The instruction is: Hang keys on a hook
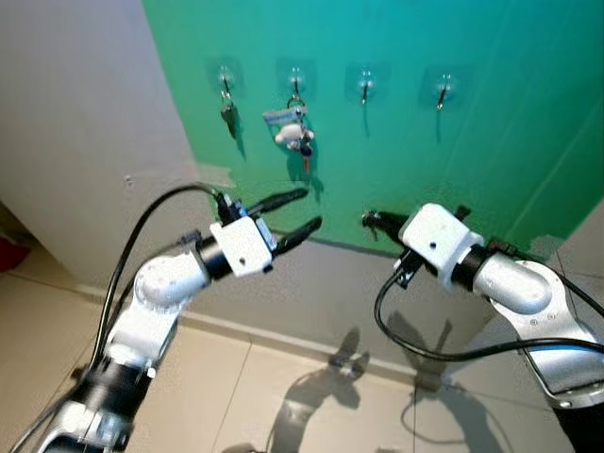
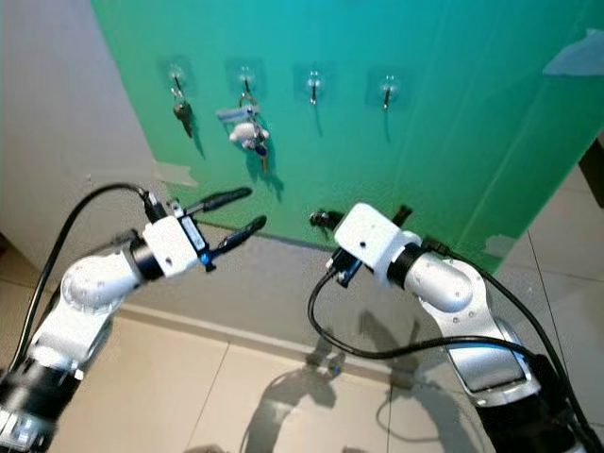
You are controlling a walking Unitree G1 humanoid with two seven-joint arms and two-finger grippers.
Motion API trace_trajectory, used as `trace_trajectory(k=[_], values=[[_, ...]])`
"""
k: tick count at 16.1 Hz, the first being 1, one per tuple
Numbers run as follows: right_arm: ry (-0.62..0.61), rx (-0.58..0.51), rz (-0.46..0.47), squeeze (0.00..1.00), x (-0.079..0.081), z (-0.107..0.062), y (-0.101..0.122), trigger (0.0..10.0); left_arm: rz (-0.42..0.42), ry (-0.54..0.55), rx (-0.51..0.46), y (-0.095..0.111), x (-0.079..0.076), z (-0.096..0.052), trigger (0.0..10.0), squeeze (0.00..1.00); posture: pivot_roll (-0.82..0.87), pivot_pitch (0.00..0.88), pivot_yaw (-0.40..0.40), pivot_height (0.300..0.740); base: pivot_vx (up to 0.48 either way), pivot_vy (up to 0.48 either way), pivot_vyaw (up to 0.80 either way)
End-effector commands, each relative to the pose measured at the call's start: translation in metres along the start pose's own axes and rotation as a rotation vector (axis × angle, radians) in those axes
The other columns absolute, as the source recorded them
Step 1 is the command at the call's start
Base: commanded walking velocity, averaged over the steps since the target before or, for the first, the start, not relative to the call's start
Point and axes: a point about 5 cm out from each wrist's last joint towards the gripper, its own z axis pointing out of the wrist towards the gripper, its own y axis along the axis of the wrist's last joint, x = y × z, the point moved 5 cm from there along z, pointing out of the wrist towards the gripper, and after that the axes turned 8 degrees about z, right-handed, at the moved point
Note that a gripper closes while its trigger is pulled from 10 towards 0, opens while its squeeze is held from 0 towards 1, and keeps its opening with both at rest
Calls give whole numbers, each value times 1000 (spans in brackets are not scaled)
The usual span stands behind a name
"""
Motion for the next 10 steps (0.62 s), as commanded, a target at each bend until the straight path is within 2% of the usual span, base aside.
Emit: trace_trajectory(k=[1,2,4,6,8,10], values=[[-68,-101,24,0,-16,0,22,0,9,34,8,4,5,-3,10000,0,12,0,27,740,0,0,0],[-78,-163,62,0,-19,2,33,0,-15,52,11,6,3,-5,10000,0,12,0,25,740,0,0,0],[-82,-208,95,0,-20,3,41,0,-43,67,12,8,2,-6,10000,0,14,0,21,740,0,0,0],[-108,-310,124,0,-26,4,61,0,-201,179,19,14,3,-7,10000,0,13,0,16,740,0,0,0],[-116,-372,187,0,-32,6,73,0,-298,245,13,18,6,-6,10000,0,12,0,15,740,0,0,0],[-112,-424,258,0,-37,10,84,0,-363,247,-2,26,3,-2,10000,0,15,0,16,740,0,0,0]])
